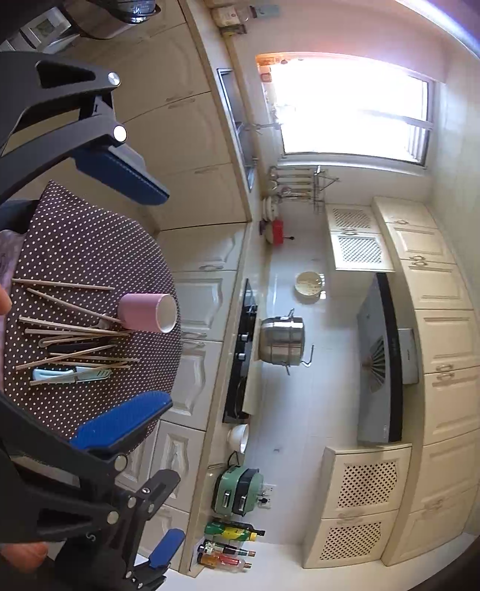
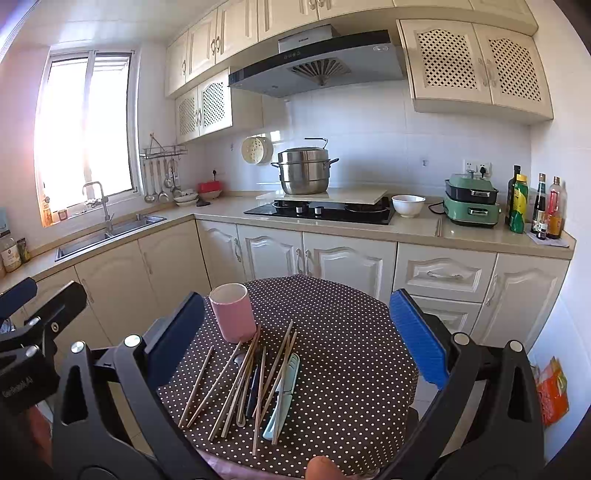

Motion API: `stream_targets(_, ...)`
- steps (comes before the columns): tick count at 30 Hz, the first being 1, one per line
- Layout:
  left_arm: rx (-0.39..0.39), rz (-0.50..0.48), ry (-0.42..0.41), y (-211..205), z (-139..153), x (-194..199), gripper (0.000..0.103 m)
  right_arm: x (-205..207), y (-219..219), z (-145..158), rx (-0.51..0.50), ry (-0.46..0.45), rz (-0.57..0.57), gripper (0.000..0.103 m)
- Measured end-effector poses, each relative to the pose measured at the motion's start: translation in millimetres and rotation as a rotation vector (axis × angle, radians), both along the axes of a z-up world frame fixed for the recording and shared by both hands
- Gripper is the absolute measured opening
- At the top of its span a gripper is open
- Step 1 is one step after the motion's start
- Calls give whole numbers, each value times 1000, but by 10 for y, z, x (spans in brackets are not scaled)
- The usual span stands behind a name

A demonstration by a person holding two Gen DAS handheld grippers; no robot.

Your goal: Organize utensils

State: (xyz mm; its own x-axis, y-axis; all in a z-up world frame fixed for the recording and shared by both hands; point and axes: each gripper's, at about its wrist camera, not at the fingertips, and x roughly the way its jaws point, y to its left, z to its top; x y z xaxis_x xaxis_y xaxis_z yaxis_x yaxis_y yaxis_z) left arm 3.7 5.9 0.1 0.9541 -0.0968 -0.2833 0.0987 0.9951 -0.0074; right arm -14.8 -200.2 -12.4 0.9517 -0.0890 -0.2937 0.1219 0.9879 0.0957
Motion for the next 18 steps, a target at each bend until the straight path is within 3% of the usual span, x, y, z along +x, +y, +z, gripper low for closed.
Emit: stream_targets(18,-19,-40,-24,-25,-41,-20,99,42,-11,-22,1,4,6,98)
